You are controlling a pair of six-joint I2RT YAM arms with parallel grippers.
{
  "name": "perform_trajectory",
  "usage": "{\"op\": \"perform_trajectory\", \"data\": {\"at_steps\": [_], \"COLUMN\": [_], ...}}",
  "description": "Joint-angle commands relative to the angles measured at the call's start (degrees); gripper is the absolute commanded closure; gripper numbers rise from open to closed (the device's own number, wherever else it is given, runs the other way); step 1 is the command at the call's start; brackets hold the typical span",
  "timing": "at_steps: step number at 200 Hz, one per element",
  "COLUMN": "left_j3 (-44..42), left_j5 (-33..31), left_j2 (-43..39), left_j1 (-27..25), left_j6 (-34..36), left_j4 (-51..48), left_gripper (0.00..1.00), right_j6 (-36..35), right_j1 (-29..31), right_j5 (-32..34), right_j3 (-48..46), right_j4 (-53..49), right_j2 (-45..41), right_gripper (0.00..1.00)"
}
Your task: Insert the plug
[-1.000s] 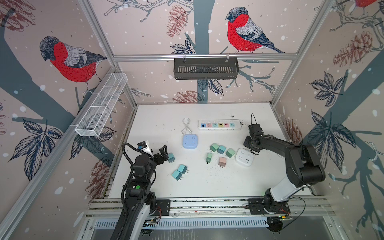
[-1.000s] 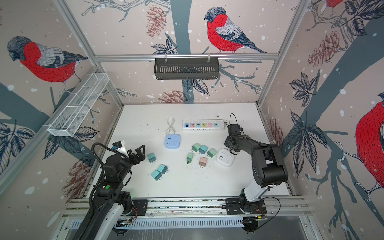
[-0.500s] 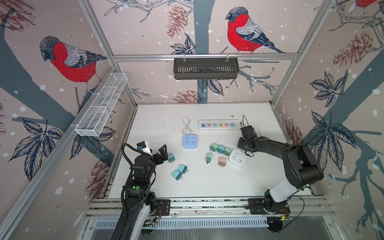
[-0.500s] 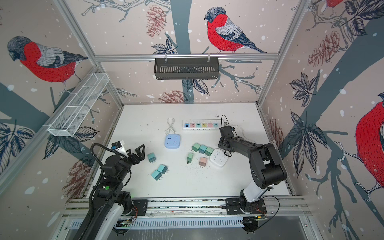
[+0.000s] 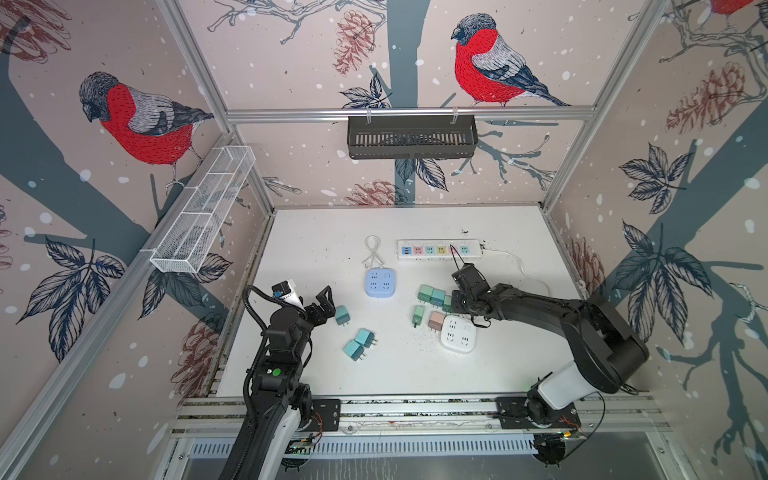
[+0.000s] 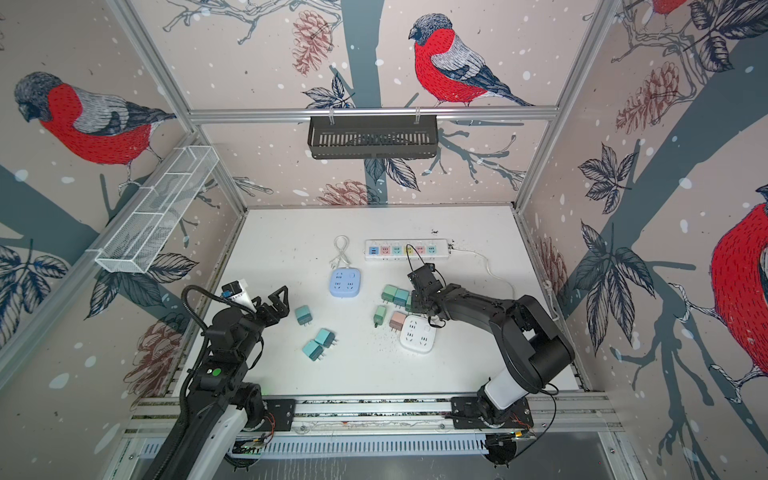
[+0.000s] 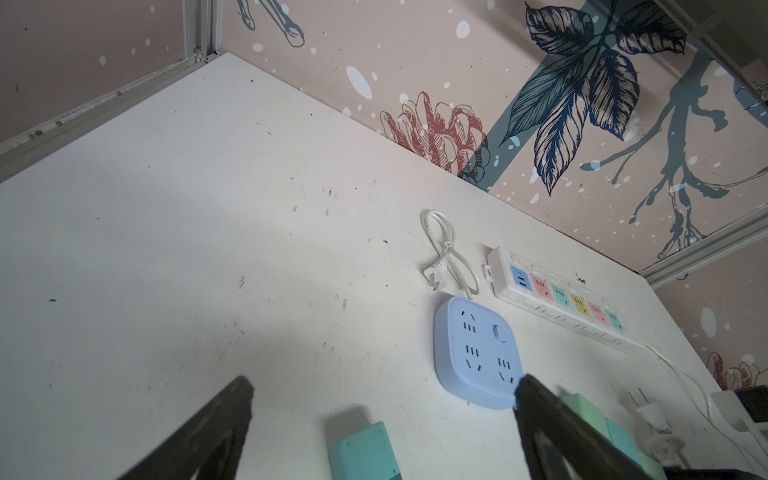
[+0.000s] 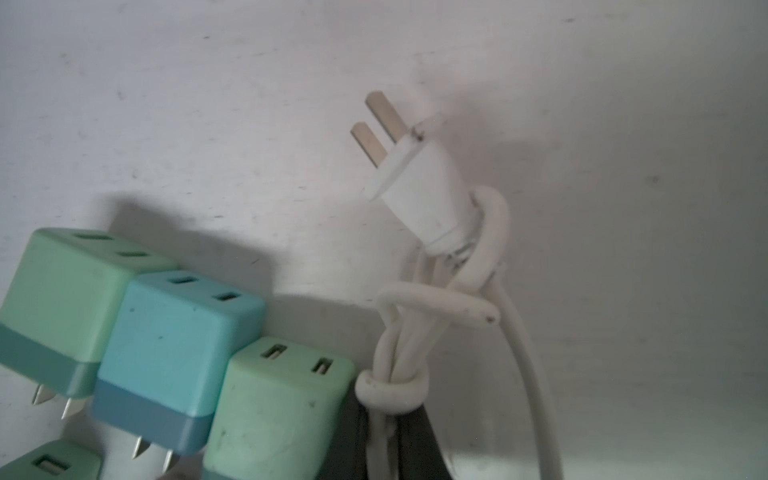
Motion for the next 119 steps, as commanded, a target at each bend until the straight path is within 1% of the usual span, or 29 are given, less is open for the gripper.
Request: {"op": "perform_trajectory", "data": {"at_steps": [1, 16, 36, 58, 76, 97, 119], "left_j3": [0.83, 0.70, -0.35, -1.06, -1.53, -1.97, -2.61], "left_j5": [1.46, 3.09, 3.31, 3.59, 3.50, 3.86, 3.52], "left_j2": [2.06, 3.14, 3.29, 2.60, 1.79, 0.18, -2.04], "left_j1": [-0.08, -0.06, -0.04, -0.04, -0.04, -0.04, -0.04], "left_j6": [-0.05, 0.31, 0.33, 0.45, 0.39, 0.38, 0.29], "left_j4": [1.91, 2.78, 4.20, 4.98, 5.28, 4.80, 4.53], "left_gripper": [0.02, 0.02, 0.02, 0.02, 0.02, 0.02, 0.02], "right_j6": [0.55, 0.56, 0.65, 0.69, 0.86, 1.18, 1.84], "right_j1": [2.28, 3.72, 4.83, 5.52, 5.34, 5.32, 5.82], "right_j5": [0.85, 1.15, 1.84, 3.82, 5.51, 7.26, 8.28], "right_j3": [0.66, 1.31, 1.93, 1.99, 3.15, 5.06, 6.21], "right_j4": [2.08, 2.00, 1.26, 0.59, -1.46, -4.34, -6.75], "right_j2": [0.99, 1.50, 1.18, -0.56, -2.48, -5.66, -10.54], "right_gripper": [0.98, 0.98, 0.96, 0.80, 0.63, 0.53, 0.47]}}
